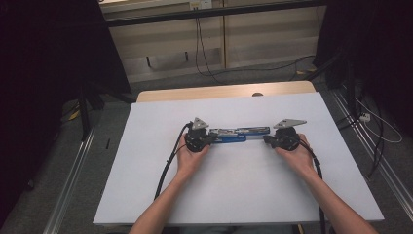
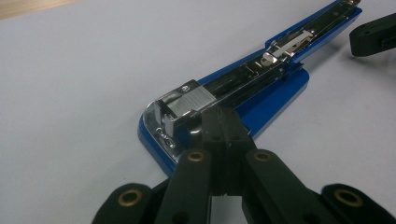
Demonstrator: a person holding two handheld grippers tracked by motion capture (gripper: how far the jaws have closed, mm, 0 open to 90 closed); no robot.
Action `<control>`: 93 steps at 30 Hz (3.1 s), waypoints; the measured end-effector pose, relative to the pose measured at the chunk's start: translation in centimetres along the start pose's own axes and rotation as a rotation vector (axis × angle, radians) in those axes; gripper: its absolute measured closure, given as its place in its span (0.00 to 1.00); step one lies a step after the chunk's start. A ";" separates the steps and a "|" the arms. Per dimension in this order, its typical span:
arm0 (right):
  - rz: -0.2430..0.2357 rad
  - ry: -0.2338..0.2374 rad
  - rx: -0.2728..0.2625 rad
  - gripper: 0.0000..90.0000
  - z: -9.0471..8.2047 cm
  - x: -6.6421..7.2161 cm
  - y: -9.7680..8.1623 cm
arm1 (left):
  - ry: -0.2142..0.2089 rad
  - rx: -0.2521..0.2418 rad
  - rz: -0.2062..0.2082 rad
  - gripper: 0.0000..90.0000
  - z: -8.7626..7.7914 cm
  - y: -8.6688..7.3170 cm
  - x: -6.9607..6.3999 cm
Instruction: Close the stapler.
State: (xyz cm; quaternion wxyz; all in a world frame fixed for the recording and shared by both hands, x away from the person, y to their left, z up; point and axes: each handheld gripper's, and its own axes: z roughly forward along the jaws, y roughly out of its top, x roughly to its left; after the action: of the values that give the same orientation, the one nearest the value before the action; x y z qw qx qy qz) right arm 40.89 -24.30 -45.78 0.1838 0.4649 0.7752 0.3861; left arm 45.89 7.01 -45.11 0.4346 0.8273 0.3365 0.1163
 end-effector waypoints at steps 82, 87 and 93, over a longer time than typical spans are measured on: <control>-0.014 -0.033 -0.139 1.00 0.3 0.4 1.6 | -0.004 -0.012 -0.022 0.98 -0.3 -0.2 0.2; -0.005 -0.030 -0.144 0.97 0.3 0.2 1.4 | -0.016 -0.014 -0.013 0.95 -0.6 -0.3 0.4; 0.013 -0.024 -0.153 0.89 -0.1 0.2 1.2 | -0.033 -0.018 -0.022 0.93 -1.0 -0.3 0.5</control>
State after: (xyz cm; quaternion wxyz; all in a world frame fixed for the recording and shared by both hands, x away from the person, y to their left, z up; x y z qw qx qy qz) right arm 41.36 -23.83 -44.79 0.2257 0.4592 0.7382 0.4396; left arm 45.58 8.09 -44.79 0.4489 0.8212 0.3374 0.1011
